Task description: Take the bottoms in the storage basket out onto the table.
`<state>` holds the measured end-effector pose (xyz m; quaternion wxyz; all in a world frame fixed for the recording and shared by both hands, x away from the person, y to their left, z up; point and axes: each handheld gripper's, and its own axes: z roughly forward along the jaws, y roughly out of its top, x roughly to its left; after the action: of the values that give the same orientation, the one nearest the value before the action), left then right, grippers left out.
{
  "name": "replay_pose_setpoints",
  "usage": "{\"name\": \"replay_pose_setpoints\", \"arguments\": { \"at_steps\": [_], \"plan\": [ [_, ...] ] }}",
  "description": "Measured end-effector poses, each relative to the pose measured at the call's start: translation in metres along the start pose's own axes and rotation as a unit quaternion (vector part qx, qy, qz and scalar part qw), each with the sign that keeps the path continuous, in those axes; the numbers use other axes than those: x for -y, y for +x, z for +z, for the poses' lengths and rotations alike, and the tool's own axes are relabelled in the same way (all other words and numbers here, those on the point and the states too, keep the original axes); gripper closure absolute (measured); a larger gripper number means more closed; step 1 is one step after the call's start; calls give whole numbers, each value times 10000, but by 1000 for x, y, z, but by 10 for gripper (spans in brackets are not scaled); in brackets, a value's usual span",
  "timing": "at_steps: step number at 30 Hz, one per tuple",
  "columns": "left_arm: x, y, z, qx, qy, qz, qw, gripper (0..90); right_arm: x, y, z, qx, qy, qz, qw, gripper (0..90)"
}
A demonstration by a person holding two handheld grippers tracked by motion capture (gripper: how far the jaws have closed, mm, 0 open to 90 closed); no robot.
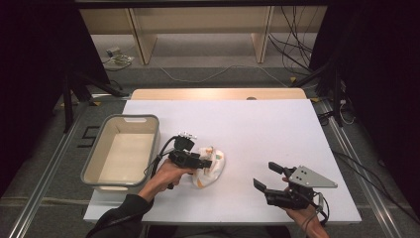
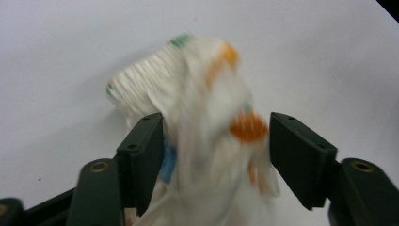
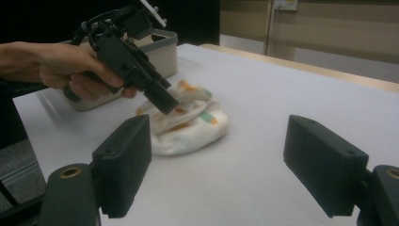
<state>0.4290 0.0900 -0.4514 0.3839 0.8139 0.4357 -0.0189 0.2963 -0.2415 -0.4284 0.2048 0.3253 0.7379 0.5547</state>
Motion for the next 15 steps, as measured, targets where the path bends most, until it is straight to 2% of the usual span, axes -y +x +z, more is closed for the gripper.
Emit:
{"name": "replay_pose_setpoints", "arguments": {
  "at_steps": [6,15],
  "plan": [
    [-2,0,-3,0,-22,4,10000,261,0,0,0,0,-1,0,10000,246],
    [-4,-1,-11,-64,-89,71,9999,238,0,0,0,1,-2,10,10000,246]
  ]
}}
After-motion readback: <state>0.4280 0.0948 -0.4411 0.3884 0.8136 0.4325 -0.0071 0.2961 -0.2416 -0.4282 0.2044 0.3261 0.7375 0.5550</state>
